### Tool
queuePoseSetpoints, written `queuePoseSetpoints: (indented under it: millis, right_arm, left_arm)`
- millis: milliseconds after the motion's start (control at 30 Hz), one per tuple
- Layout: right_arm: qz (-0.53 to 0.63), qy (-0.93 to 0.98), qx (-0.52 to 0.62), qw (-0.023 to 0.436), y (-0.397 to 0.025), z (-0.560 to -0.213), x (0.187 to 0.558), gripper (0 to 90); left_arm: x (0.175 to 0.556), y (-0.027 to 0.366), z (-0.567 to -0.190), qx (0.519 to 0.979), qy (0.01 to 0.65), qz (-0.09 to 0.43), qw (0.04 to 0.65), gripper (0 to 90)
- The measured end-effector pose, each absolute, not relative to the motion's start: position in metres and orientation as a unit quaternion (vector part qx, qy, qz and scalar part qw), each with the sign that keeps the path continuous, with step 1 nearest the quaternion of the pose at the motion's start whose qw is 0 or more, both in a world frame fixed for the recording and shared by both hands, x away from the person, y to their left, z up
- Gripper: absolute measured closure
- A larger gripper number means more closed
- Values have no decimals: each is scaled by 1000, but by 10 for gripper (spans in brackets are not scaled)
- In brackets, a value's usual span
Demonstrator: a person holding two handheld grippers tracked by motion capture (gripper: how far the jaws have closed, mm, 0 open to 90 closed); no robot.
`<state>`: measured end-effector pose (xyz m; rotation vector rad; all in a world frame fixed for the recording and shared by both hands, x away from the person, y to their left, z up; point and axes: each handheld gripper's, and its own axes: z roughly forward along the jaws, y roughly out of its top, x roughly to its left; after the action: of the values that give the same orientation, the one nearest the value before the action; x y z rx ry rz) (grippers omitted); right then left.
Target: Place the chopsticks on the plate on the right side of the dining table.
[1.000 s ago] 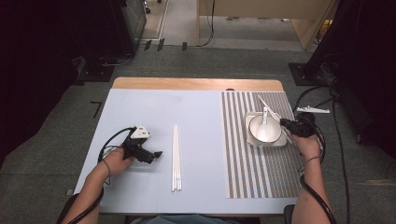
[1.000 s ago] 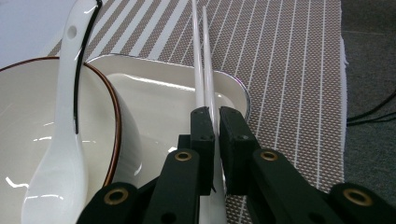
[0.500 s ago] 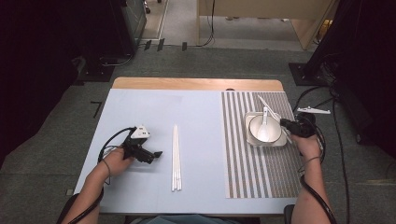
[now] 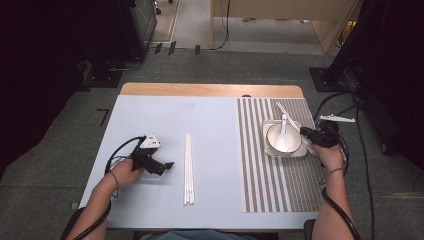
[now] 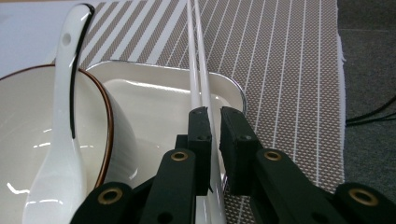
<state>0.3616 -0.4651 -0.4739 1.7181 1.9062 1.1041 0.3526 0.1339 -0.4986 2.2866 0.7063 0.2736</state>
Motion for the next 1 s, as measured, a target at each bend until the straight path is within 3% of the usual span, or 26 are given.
queuePoseSetpoints:
  millis: [367,1000]
  right_arm:
    - [405,658,605,192,-459,-464,382,835]
    - [381,675,603,191,-451,-470,431,764]
  left_arm:
    - [353,134,-499,886,273,107,358,0]
    - [353,134,-499,887,274,107,357,0]
